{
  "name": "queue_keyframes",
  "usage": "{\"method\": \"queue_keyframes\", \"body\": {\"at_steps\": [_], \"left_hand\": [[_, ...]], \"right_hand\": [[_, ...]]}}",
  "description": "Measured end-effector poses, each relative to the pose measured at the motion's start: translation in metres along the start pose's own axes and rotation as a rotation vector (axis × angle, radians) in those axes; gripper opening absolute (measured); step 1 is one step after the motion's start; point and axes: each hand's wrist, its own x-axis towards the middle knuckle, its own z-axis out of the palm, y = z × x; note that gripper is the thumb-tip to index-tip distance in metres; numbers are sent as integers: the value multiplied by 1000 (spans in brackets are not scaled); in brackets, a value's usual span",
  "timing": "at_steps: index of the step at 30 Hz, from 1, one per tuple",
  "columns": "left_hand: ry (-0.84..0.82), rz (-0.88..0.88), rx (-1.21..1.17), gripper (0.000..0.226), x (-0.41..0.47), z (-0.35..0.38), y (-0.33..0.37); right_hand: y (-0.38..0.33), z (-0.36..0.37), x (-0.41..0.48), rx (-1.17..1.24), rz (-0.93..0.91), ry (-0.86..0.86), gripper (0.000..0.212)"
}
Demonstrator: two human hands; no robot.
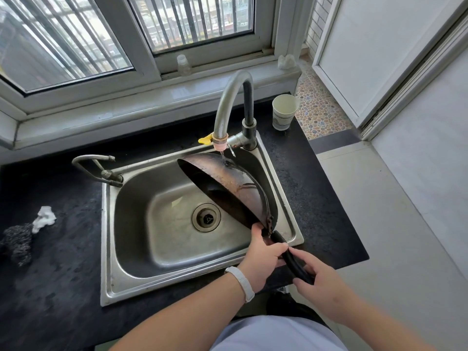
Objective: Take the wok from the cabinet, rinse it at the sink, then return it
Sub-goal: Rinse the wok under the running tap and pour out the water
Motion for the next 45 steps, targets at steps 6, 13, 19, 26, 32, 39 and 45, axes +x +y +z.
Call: {"method": "queue_keyframes", "body": {"at_steps": [6,13,19,26,32,39,45], "left_hand": [[-10,17,41,56,-1,6,-4],[15,8,71,57,3,7,-8],[44,-7,54,58,7,8,-8],[56,20,-14,51,4,6,2],[57,51,-86,45,5,6,16],[95,28,-150,54,7,5,31],[101,23,-144,57,10,2,29]], "right_hand": [[7,1,-5,10,8,14,67],[8,3,-4,10,46,-12,64],[2,-2,0,17,0,-19,70],[-7,-7,6,11,21,-50,68],[-26,-17,18,-12,21,-90,59],[-44,-30,29,112,31,-190,59],[-43,-36,38,193,110,-287,58]]}}
